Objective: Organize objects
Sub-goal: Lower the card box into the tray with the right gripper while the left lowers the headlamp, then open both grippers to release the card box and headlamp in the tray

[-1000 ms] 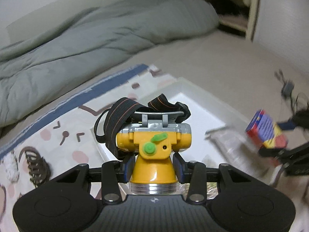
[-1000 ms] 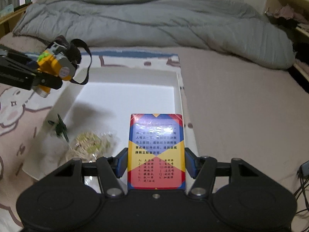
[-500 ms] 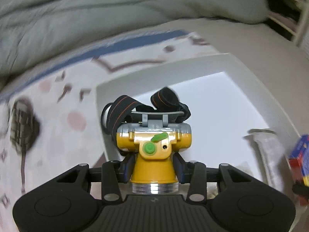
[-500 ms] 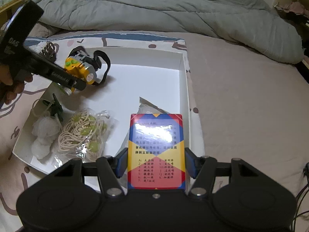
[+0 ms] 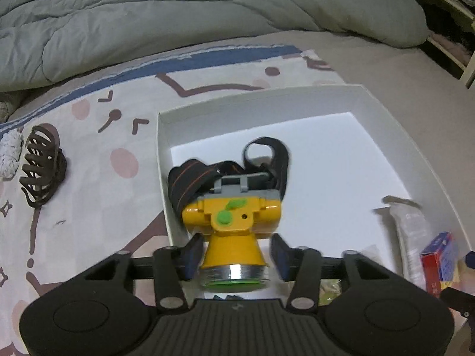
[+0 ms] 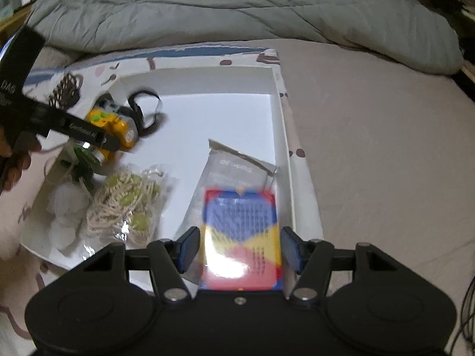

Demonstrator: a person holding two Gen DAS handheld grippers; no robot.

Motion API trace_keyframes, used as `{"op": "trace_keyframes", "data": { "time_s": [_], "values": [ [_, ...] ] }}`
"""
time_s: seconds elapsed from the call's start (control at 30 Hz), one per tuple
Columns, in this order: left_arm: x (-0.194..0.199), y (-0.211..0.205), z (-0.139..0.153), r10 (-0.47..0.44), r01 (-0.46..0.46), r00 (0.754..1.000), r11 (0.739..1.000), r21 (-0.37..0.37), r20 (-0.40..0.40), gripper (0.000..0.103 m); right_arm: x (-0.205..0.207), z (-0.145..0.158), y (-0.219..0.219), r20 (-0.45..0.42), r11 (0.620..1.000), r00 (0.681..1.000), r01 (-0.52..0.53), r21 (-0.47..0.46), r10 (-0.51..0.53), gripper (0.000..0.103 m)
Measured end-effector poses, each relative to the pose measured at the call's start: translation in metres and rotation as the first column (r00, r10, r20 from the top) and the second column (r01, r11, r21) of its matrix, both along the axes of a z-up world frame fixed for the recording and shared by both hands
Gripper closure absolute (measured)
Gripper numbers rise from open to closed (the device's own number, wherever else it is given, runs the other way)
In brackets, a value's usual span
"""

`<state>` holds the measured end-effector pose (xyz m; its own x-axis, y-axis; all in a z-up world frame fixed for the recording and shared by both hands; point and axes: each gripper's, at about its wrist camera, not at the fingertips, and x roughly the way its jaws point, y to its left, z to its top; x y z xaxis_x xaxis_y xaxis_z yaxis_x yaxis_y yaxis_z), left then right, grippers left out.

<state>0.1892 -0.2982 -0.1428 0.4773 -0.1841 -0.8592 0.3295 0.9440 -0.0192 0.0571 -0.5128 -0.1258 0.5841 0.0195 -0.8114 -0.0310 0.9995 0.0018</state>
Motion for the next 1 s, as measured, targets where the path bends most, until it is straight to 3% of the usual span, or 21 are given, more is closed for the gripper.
{"op": "trace_keyframes", "data": {
  "time_s": [0.13,0.33,0.8,1.0],
  "values": [
    [-0.007,-0.001,0.018,-0.028,0.026,0.998,0.999,0.029,0.051,0.040,0.000,0.008,-0.005,0.016,0.997,0.999,0.042,0.060,-0.043,0.037],
    [-0.016,0.006,0.036,-0.032,0.030,0.997,0.999,0.026,0.068,0.040,-0.004,0.018,0.002,0.036,0.999,0.998,0.048,0.020,-0.048,0.035],
    [-0.057,0.036,0.087,-0.063,0.069,0.992,0.997,-0.047,0.111,0.039,-0.025,0.065,0.014,0.163,0.989,0.978,0.120,0.082,-0.132,0.030],
    [-0.078,0.056,0.107,-0.044,0.056,0.986,0.996,-0.071,0.158,0.032,-0.036,0.085,0.019,0.224,0.985,0.963,0.129,0.112,-0.151,0.028]
  ]
}}
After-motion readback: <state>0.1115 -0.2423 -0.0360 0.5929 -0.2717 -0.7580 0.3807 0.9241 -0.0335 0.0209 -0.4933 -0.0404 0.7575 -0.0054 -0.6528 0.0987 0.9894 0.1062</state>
